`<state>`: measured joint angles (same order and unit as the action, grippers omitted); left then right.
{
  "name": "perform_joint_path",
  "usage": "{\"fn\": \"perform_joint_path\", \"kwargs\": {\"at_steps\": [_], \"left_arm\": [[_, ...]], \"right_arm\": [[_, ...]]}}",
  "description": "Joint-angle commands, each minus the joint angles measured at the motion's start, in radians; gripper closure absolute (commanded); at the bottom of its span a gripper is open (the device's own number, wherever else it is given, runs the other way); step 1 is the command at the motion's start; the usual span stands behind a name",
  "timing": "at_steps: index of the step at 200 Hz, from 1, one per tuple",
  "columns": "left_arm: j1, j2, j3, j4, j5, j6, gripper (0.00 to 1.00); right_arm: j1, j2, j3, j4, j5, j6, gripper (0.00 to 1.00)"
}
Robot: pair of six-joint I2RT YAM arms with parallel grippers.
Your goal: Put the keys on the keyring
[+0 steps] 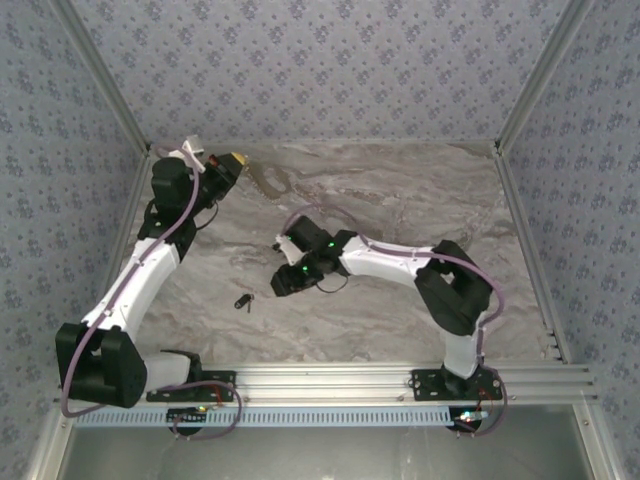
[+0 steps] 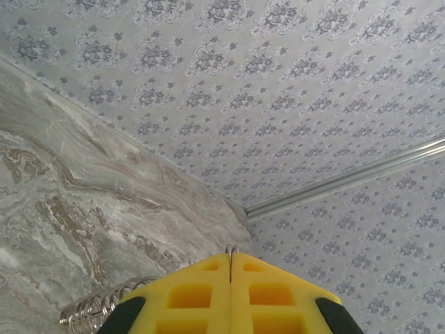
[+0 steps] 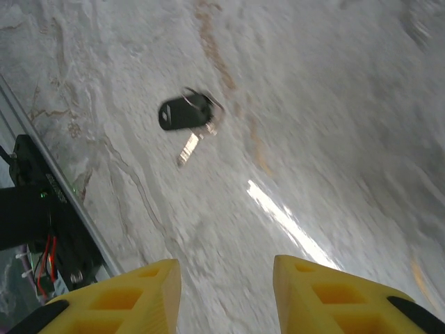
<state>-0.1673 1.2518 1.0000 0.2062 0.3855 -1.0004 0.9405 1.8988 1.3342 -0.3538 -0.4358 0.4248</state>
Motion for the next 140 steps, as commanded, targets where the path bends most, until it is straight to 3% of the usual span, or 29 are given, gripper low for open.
{"fn": "perform_joint_path", "kwargs": {"at_steps": [1, 57, 140], "left_arm": [[0.030, 0.016, 0.057, 0.056, 0.050, -0.016, 1.00], [0.079, 0.074, 0.048, 0.137, 0.092, -0.021, 1.00], [0.107, 0.129, 0.081, 0.166, 0.139, -0.044, 1.00]], "right_arm": [[0.038, 0.079, 0.098, -0.063, 0.054, -0.056, 0.58], [0.073, 0.227, 0.223, -0.091, 0.100, -0.120, 0.60], [0.086, 0.299, 0.340, -0.122, 0.101, -0.158, 0.60]]}}
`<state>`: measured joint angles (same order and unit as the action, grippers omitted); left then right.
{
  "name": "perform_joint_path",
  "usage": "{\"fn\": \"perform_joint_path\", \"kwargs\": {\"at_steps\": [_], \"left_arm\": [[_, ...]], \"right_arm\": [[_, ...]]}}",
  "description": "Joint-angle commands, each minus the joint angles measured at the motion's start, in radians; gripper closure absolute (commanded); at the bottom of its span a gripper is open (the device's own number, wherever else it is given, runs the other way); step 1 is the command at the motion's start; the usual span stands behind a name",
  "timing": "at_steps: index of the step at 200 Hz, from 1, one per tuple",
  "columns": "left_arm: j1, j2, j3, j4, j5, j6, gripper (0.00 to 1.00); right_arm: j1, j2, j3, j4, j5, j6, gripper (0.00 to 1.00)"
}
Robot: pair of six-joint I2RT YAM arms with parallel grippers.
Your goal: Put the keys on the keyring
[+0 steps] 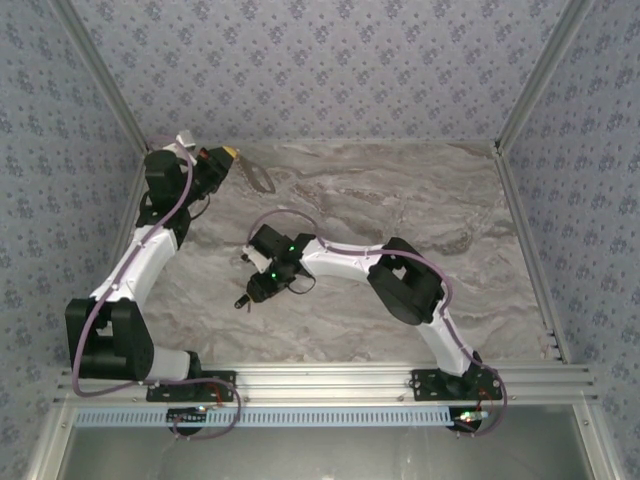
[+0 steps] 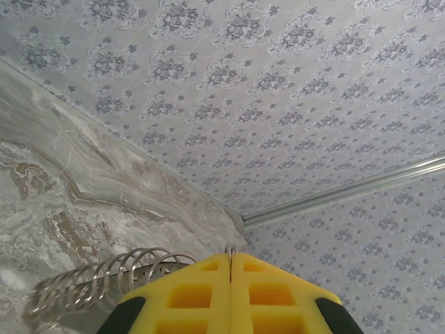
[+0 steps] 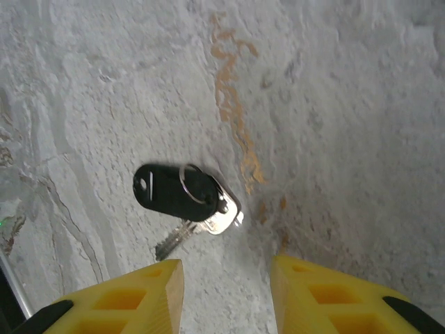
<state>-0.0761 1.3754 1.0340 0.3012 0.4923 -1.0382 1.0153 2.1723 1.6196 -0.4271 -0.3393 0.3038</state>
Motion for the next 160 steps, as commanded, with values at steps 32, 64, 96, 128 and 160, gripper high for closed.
{"fn": "perform_joint_path", "kwargs": {"at_steps": [32, 64, 96, 128, 160], "left_arm": [[0.027, 0.013, 0.056, 0.078, 0.038, -0.011, 1.00], [0.035, 0.023, 0.058, 0.082, 0.043, -0.015, 1.00], [0.047, 0.041, 0.069, 0.085, 0.051, -0.020, 1.00], [0.049, 0.056, 0.071, 0.099, 0.057, -0.029, 1.00], [0.054, 0.068, 0.081, 0.101, 0.062, -0.031, 1.00]], "right_arm": [[0.014, 0.057, 0.101, -0.085, -0.005, -0.055, 0.60], [0.020, 0.084, 0.130, -0.096, -0.018, -0.068, 0.61], [0.027, 0.105, 0.159, -0.114, -0.018, -0.079, 0.62], [0.029, 0.127, 0.195, -0.131, -0.026, -0.084, 0.62], [0.029, 0.145, 0.223, -0.145, -0.033, -0.088, 0.65]]}}
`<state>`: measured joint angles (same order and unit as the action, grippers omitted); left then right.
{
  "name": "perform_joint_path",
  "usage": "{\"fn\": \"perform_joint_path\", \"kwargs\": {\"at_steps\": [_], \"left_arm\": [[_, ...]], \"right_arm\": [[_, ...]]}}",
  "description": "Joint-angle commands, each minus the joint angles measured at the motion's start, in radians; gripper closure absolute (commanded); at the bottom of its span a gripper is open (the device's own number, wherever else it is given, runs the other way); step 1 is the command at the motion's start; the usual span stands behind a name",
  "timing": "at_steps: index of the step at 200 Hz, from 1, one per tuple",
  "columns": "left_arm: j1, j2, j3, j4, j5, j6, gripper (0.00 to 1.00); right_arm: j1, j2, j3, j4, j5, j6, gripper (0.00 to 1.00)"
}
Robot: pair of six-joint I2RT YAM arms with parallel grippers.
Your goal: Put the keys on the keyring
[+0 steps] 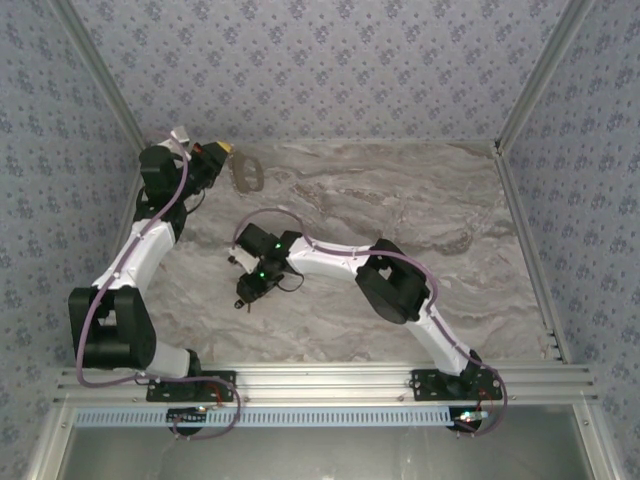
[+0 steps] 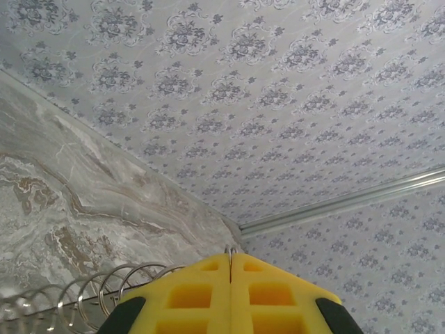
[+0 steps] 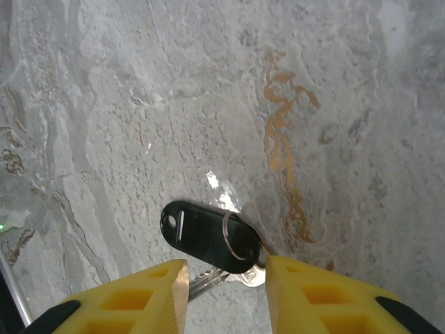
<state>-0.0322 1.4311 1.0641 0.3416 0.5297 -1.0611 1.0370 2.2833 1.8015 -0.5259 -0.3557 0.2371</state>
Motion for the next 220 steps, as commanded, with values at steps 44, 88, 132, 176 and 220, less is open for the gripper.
{"fn": "perform_joint_path", "kwargs": {"at_steps": [44, 88, 132, 176, 220], "left_arm": [[0.010, 0.021, 0.055, 0.066, 0.028, -0.013, 1.00], [0.012, 0.015, 0.043, 0.070, 0.026, -0.014, 1.00], [0.013, 0.004, 0.028, 0.069, 0.026, -0.013, 1.00], [0.014, -0.001, 0.026, 0.065, 0.030, -0.010, 1.00], [0.015, 0.003, 0.026, 0.067, 0.035, -0.011, 1.00]], "right_arm": [[0.008, 0.047, 0.054, -0.056, -0.028, -0.026, 0.68], [0.010, 0.062, 0.076, -0.065, -0.040, -0.027, 0.74], [0.010, 0.070, 0.088, -0.063, -0.049, -0.016, 0.76], [0.010, 0.080, 0.099, -0.065, -0.057, -0.009, 0.82], [0.012, 0.089, 0.104, -0.063, -0.055, 0.001, 0.80]]}}
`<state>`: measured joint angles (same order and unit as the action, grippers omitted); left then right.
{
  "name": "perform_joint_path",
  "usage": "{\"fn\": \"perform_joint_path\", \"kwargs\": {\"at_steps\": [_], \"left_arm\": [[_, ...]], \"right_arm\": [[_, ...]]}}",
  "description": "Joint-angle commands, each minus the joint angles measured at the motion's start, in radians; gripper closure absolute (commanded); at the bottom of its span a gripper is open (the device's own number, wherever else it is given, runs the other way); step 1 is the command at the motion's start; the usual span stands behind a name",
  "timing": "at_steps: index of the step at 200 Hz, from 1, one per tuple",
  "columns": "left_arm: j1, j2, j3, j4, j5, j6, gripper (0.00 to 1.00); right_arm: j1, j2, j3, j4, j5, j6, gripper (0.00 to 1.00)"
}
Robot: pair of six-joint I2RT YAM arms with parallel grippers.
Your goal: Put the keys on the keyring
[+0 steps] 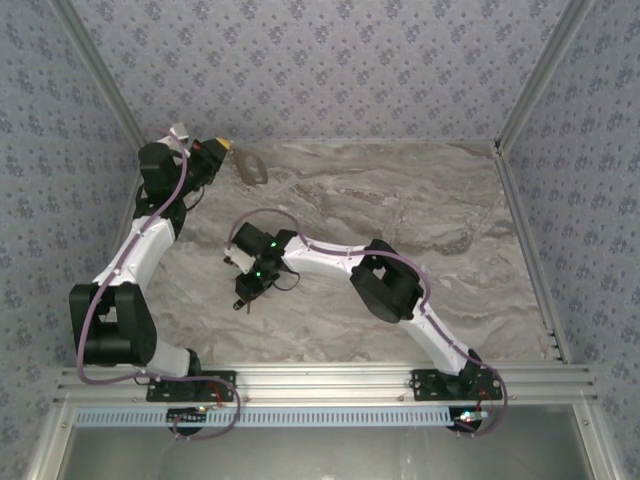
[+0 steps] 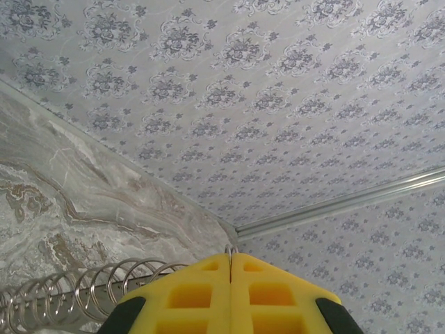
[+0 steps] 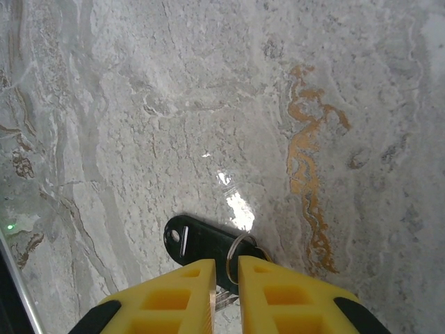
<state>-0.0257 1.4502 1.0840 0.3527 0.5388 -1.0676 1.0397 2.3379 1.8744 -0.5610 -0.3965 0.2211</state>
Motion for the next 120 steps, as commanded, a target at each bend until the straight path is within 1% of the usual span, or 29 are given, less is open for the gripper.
{"fn": "perform_joint_path", "kwargs": {"at_steps": [1, 25, 38, 53, 69, 80, 103, 116, 120], "left_arm": [[0.009, -0.017, 0.007, 0.056, 0.026, -0.005, 1.00], [0.009, -0.017, 0.004, 0.058, 0.027, -0.006, 1.00], [0.009, -0.018, 0.003, 0.059, 0.029, -0.008, 1.00], [0.009, -0.021, 0.000, 0.060, 0.029, -0.008, 1.00], [0.009, -0.023, -0.001, 0.058, 0.029, -0.008, 1.00], [0.009, -0.025, 0.001, 0.048, 0.029, -0.004, 1.00], [0.010, -0.034, 0.010, 0.012, 0.023, 0.014, 1.00], [0.010, -0.042, 0.018, -0.024, 0.020, 0.034, 1.00], [0.010, -0.045, 0.021, -0.039, 0.017, 0.038, 1.00]], "right_arm": [[0.009, 0.035, 0.031, -0.028, -0.015, 0.017, 0.80], [0.009, 0.039, 0.032, -0.033, -0.015, 0.018, 0.80], [0.009, 0.040, 0.032, -0.036, -0.017, 0.019, 0.83], [0.009, 0.039, 0.034, -0.036, -0.019, 0.018, 0.90], [0.007, 0.034, 0.034, -0.036, -0.023, 0.016, 1.00], [0.004, 0.027, 0.032, -0.065, -0.022, 0.008, 1.00], [-0.015, -0.017, -0.013, -0.065, -0.013, -0.002, 1.00], [-0.039, -0.074, -0.078, -0.045, -0.010, 0.019, 1.00], [-0.047, -0.095, -0.097, -0.010, -0.006, 0.026, 1.00]]}}
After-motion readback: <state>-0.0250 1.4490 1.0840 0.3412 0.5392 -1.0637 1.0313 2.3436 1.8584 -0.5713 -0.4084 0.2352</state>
